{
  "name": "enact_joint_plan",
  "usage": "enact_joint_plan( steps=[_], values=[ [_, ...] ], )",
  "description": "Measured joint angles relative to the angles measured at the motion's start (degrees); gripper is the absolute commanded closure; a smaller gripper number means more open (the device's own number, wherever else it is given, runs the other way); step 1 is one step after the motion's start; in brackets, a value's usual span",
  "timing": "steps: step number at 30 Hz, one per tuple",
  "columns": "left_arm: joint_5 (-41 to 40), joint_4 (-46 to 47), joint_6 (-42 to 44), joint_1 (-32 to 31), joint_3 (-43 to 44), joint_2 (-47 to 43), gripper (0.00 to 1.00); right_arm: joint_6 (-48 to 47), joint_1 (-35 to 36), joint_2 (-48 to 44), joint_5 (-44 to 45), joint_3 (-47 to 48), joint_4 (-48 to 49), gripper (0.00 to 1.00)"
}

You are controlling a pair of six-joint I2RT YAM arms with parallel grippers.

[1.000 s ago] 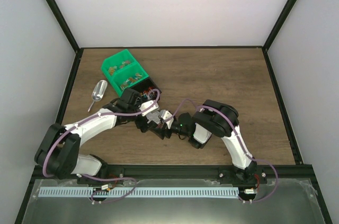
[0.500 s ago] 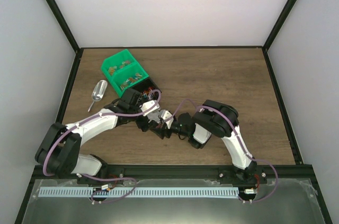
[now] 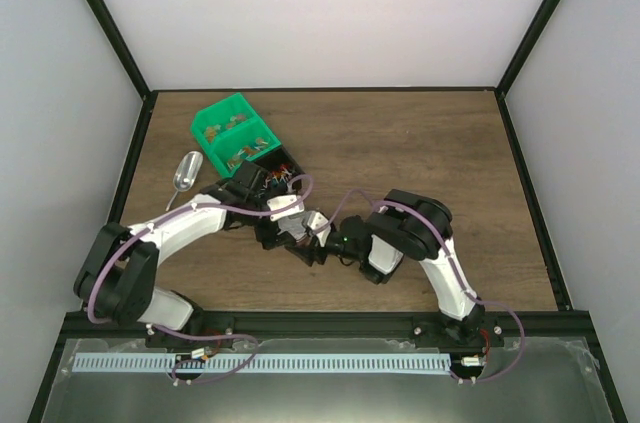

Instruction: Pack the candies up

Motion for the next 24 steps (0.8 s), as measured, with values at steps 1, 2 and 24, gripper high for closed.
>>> enact_joint_plan(
  steps=[1,2,24],
  values=[
    [0.55,-1.22,1.95,0.13,0.66,0.39,0.33,-0.07,-0.02,-0.15,-0.31,-0.33,0.07,0.25],
    [1.03,-2.6,4.13,0.24,1.29,0.81,0.33,-0.11,-0.09,-0.31,-0.72,-0.63,0.15,0.25],
    [6.75,-7.21,13.99,9.27,4.66,-6.43,0.0,2.95,-3.02,-0.85,0.76,-1.57,0.87,0.16]
  ],
)
